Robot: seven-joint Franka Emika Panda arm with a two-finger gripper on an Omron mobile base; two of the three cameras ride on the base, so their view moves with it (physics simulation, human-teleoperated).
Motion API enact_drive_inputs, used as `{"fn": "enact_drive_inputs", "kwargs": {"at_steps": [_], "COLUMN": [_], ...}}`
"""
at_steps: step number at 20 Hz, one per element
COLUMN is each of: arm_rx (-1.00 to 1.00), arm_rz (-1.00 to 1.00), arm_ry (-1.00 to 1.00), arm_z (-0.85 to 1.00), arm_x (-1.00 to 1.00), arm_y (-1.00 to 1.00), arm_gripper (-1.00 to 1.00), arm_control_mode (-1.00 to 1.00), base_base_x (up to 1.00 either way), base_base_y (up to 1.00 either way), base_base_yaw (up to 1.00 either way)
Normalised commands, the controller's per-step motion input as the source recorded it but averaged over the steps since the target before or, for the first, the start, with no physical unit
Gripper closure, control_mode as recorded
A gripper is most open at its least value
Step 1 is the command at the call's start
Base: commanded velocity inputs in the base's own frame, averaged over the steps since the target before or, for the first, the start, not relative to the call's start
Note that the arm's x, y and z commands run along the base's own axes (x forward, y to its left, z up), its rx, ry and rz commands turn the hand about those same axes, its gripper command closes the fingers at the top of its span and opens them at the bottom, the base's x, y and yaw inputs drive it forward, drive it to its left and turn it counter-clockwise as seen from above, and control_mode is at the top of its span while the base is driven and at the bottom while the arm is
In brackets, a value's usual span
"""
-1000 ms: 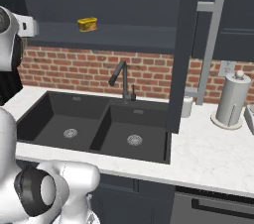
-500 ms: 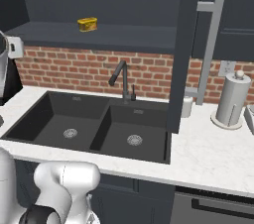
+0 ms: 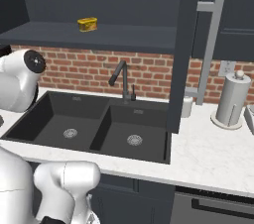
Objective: Pick the honey bottle and place it on the digital scale for weighing, and close the cabinet.
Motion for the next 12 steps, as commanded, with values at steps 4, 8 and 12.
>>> {"fn": "enact_drive_inputs", "kwargs": {"at_steps": [4, 8, 12], "arm_rx": [-0.07, -0.03, -0.03], "arm_rz": [0.39, 0.25, 0.12], "arm_ry": [-0.13, -0.17, -0.05], "arm_z": [-0.82, -0.69, -0.33], "arm_x": [0.10, 0.28, 0.37], "arm_y": [0.47, 0.70, 0.71], "arm_gripper": [1.00, 1.00, 1.00], "arm_control_mode": [-1.00, -1.00, -1.00], "base_base_x": [0.00, 0.00, 0.00], "base_base_y": [0.00, 0.00, 0.00], "base_base_yaw": [0.00, 0.00, 0.00]}}
